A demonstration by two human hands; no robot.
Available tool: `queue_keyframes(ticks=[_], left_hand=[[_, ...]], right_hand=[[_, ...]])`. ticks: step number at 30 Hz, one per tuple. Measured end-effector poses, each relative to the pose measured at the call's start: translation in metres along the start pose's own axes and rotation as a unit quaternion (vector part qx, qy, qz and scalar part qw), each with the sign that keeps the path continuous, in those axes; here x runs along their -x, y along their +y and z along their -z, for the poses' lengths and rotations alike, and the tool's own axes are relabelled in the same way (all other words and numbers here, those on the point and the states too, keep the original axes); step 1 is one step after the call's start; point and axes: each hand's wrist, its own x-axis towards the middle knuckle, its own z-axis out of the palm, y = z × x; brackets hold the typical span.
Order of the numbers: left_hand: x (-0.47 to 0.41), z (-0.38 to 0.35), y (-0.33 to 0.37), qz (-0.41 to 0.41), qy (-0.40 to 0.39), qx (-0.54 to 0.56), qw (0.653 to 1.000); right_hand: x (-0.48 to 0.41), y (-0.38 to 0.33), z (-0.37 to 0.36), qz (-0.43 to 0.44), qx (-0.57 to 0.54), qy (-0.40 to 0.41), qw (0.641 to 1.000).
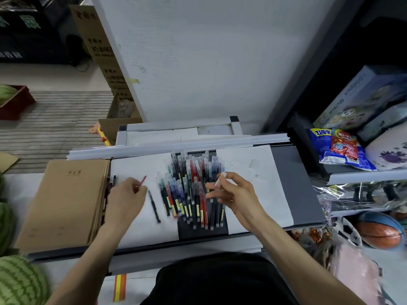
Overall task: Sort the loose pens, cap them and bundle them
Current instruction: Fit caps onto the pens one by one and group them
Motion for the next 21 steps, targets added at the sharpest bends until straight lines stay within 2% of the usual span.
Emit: queue_keyframes(ticks=[4,7,10,15,21], left_hand=[[0.052,0.002,0.056,-0.122,-0.117,0.192,0.967],[0.082,0.003,0.086,-0.195,-0.140,0.234,0.942],[0.094,0.005,0.101,-0.216,-0.137,0.254,0.933],[0.094,0.008,0.105,-0.217,-0.114,0.252,0.936],[0.095,0.007,0.110,-0.219,-0.096,0.250,0.938]], right_hand=[[0.007,-0.006,-0.009,-0.026,-0.124,-0.015,0.992],[0.011,-0.010,-0.017,-0.043,-0.187,-0.024,0.981],[0.017,-0.014,-0.026,-0.037,-0.227,-0.038,0.973],[0.025,-0.019,-0.033,0.006,-0.198,-0.056,0.979],[0.028,-0.004,-0.041,0.127,-0.062,-0.043,0.989]])
